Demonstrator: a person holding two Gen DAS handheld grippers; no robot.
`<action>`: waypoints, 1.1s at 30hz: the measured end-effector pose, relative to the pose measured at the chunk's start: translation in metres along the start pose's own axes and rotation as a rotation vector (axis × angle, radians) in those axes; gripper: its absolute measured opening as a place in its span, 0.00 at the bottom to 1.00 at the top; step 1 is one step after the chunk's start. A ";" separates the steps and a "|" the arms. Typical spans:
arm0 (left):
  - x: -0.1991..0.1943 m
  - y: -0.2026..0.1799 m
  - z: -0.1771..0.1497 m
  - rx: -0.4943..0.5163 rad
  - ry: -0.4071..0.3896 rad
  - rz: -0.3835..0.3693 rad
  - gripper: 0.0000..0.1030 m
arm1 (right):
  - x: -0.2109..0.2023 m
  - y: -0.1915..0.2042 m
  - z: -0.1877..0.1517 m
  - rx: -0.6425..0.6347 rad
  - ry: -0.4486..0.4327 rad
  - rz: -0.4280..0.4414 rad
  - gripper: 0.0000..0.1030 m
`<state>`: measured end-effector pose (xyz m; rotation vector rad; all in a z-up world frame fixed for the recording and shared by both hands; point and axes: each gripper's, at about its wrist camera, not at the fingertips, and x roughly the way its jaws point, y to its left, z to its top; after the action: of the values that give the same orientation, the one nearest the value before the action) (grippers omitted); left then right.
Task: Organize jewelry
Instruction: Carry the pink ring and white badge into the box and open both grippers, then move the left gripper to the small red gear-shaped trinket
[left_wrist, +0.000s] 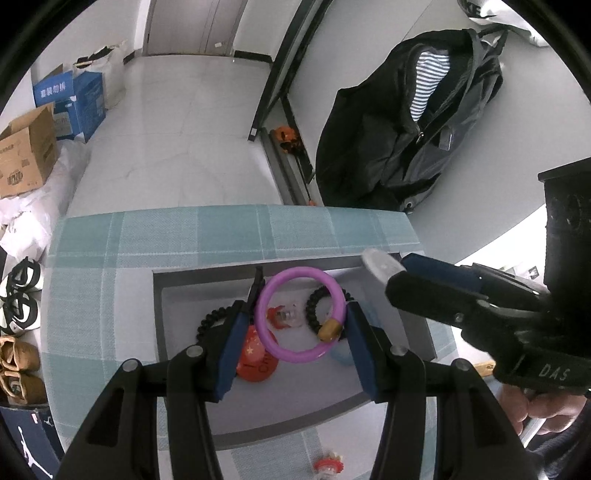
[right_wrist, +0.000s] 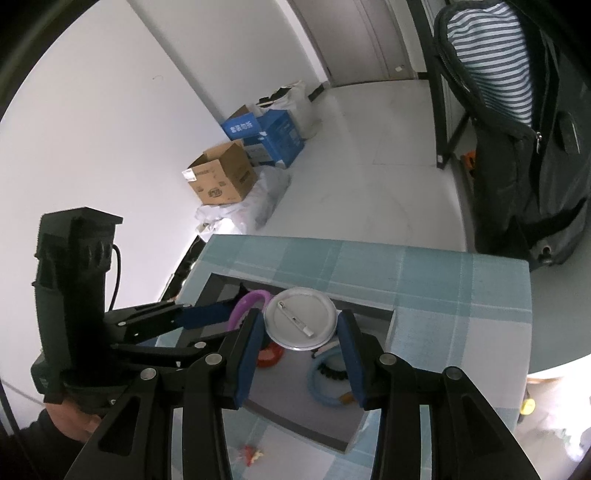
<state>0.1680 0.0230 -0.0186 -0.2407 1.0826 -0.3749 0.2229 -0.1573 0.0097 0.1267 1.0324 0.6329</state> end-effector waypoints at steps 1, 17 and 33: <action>0.000 0.000 0.000 0.003 -0.003 0.008 0.46 | 0.001 0.001 0.000 -0.002 0.002 -0.001 0.40; -0.010 -0.003 -0.008 0.031 -0.028 0.038 0.59 | -0.017 -0.007 0.001 0.043 -0.056 -0.027 0.53; -0.034 -0.011 -0.030 0.083 -0.123 0.131 0.59 | -0.034 -0.005 -0.013 0.038 -0.100 -0.068 0.71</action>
<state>0.1251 0.0268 -0.0003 -0.1163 0.9543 -0.2836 0.2025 -0.1825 0.0269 0.1540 0.9484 0.5403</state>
